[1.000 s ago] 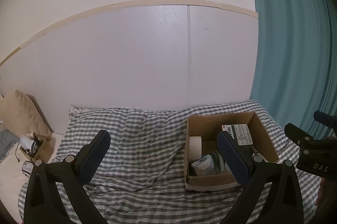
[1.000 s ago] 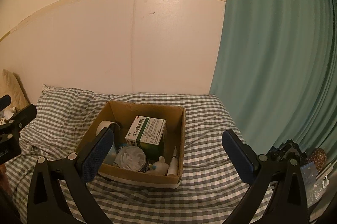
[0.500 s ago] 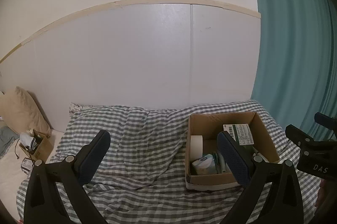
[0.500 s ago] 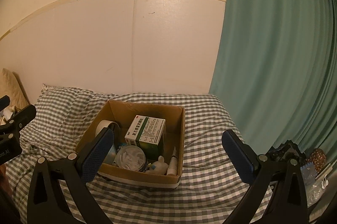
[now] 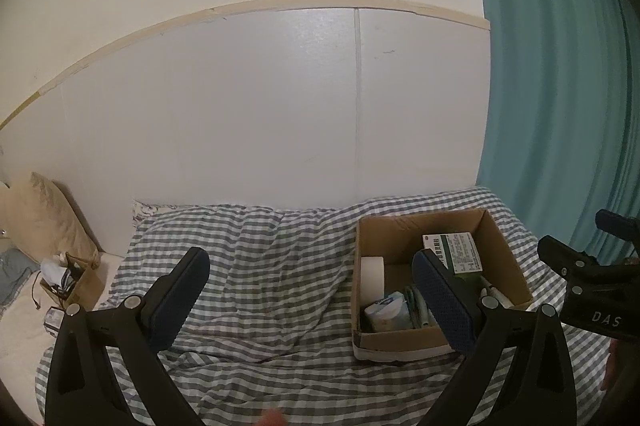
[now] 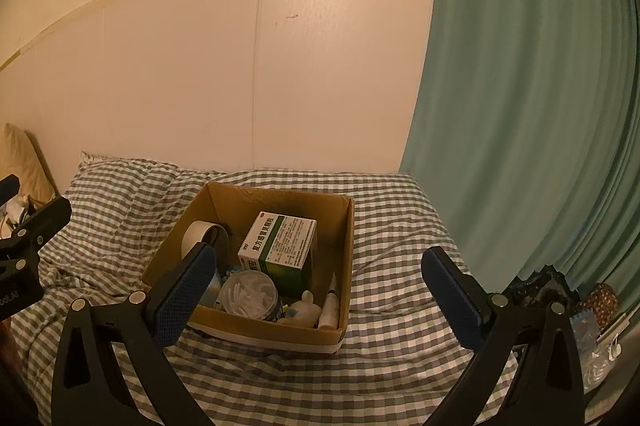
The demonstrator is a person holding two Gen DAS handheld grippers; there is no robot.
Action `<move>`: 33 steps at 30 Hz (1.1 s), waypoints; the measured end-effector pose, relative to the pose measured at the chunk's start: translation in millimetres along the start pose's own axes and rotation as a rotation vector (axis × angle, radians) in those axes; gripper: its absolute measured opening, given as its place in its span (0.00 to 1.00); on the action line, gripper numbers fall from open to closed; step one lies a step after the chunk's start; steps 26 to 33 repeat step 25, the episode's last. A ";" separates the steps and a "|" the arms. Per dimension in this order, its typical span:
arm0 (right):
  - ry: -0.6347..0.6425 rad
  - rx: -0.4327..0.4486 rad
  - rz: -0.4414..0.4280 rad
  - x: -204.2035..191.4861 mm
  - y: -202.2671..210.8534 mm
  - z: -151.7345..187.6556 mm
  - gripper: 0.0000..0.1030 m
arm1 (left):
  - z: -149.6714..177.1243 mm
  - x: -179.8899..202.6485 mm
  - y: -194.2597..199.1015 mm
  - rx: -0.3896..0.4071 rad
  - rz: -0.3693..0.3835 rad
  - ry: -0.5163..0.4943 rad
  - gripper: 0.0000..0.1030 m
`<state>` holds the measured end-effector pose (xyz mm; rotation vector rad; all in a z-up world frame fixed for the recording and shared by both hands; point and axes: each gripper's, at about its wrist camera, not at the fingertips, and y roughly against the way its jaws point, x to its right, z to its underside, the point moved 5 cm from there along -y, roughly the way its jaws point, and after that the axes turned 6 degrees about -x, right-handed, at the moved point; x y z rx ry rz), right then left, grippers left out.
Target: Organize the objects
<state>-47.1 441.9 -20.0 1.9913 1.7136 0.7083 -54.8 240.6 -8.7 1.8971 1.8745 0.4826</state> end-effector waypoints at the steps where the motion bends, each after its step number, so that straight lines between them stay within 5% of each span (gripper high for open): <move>1: -0.001 0.000 0.000 0.5 -0.1 -0.1 1.00 | -0.2 0.0 0.3 0.003 -0.003 0.000 1.00; 33: 0.014 -0.003 0.002 -2.2 -0.8 0.6 1.00 | 0.6 0.4 -2.6 -0.014 0.010 -0.006 1.00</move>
